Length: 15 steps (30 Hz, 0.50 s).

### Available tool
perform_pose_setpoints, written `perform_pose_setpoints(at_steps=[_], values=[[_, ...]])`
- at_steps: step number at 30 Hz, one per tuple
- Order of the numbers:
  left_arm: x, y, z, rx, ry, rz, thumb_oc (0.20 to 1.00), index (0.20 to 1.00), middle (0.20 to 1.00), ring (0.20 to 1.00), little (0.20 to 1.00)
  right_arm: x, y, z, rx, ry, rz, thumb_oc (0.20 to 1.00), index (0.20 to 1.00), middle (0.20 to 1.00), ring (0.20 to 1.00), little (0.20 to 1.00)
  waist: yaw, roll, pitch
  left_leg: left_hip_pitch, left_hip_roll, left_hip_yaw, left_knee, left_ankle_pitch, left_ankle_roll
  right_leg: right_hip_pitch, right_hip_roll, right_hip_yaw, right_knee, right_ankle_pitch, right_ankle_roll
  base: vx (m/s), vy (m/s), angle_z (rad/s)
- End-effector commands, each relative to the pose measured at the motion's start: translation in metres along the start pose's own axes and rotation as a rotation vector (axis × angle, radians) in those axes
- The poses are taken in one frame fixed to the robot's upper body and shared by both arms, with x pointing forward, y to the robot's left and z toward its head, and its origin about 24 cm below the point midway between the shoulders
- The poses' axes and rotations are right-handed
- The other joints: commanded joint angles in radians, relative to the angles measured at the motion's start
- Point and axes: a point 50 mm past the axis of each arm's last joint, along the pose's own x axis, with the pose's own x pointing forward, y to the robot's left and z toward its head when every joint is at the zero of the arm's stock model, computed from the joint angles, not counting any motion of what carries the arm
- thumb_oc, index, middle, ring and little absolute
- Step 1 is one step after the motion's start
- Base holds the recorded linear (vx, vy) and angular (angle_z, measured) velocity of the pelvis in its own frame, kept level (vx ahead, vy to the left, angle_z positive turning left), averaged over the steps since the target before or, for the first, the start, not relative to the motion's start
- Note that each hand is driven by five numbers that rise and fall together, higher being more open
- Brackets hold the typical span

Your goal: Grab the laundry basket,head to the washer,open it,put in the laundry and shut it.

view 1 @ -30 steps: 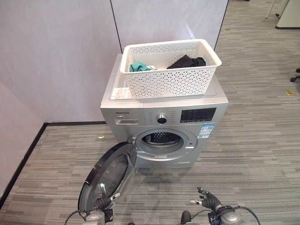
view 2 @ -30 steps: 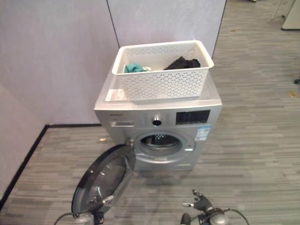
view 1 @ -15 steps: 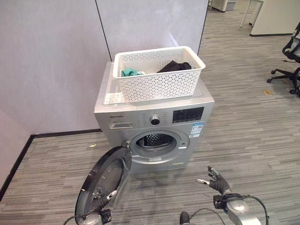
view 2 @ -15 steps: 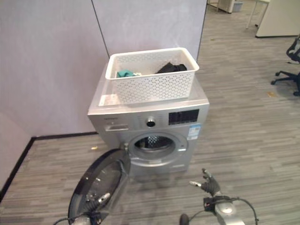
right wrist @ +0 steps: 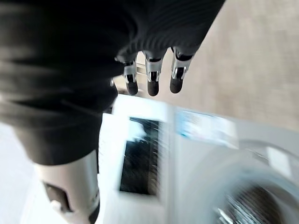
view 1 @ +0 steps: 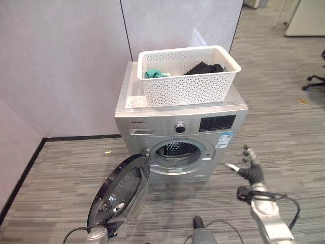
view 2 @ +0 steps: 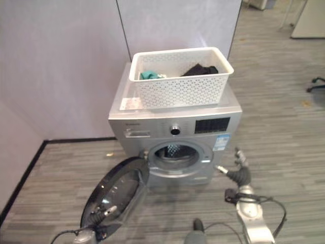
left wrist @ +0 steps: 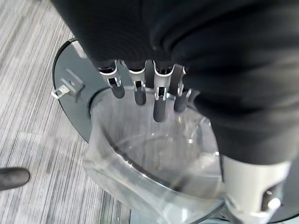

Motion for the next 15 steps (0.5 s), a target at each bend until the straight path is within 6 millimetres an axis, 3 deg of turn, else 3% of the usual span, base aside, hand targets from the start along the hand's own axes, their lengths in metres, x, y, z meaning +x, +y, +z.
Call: perform_pose_setpoints(at_steps=[1, 6, 9, 10, 12, 13, 15], values=[[0.011, -0.004, 0.056, 0.009, -0.189, 0.019, 1.0, 1.0, 1.0, 1.0, 1.0, 0.012, -0.032, 0.061, -0.037, -0.328, -0.195, 1.0, 1.0, 1.0, 1.0, 1.0, -0.022, 0.012, 0.027, 0.092, -0.041, -0.076, 0.121, -0.229, 0.071, -0.057, -0.02, 0.043, 0.03, 0.019, 0.029, 0.25, -0.208, 0.49], [0.01, -0.003, 0.044, 0.021, -0.15, 0.035, 1.0, 1.0, 1.0, 1.0, 1.0, 0.006, -0.051, 0.087, -0.075, -0.465, -0.312, 1.0, 1.0, 1.0, 1.0, 1.0, -0.03, 0.0, -0.015, 0.153, 0.029, -0.116, 0.084, -0.213, 0.021, -0.027, 0.03, 0.014, 0.077, -0.031, 0.017, 0.27, -0.318, 0.31], [0.01, -0.005, 0.037, -0.013, -0.121, 0.046, 1.0, 1.0, 1.0, 1.0, 1.0, 0.007, -0.059, 0.111, -0.032, -0.585, -0.392, 1.0, 1.0, 1.0, 1.0, 1.0, -0.029, 0.011, -0.029, 0.105, 0.109, -0.124, 0.169, -0.107, -0.028, -0.003, 0.09, -0.049, 0.093, -0.067, -0.022, 0.18, -0.387, 0.32], [0.01, -0.005, 0.033, -0.012, -0.108, 0.046, 1.0, 1.0, 1.0, 1.0, 1.0, 0.006, -0.063, 0.13, -0.005, -0.678, -0.429, 1.0, 1.0, 1.0, 1.0, 1.0, -0.016, 0.002, -0.04, 0.058, 0.137, -0.129, 0.267, -0.028, -0.044, 0.042, 0.122, -0.067, 0.061, -0.081, -0.057, 0.24, -0.519, 0.36], [0.009, -0.006, 0.028, -0.007, -0.092, 0.037, 1.0, 1.0, 1.0, 1.0, 1.0, 0.003, -0.066, 0.152, 0.005, -0.799, -0.448, 1.0, 1.0, 1.0, 1.0, 1.0, 0.0, -0.011, -0.042, 0.007, 0.145, -0.14, 0.371, 0.0, -0.043, 0.089, 0.146, -0.084, 0.022, -0.097, -0.091, 0.17, -0.361, 0.21], [0.009, -0.006, 0.029, -0.007, -0.093, 0.036, 1.0, 1.0, 1.0, 1.0, 1.0, 0.003, -0.066, 0.152, 0.004, -0.8, -0.448, 1.0, 1.0, 1.0, 1.0, 1.0, -0.003, -0.009, -0.04, -0.001, 0.147, -0.145, 0.384, -0.006, -0.044, 0.091, 0.146, -0.088, 0.018, -0.095, -0.092, 0.16, -0.256, 0.17], [0.008, -0.011, 0.027, 0.019, -0.085, 0.014, 1.0, 1.0, 1.0, 1.0, 1.0, -0.001, -0.076, 0.178, -0.042, -0.932, -0.487, 1.0, 1.0, 1.0, 1.0, 1.0, 0.006, -0.024, -0.045, -0.048, 0.19, -0.066, 0.387, 0.032, -0.034, 0.153, 0.143, -0.14, -0.024, -0.124, -0.117, 0.13, -0.207, 0.41]])
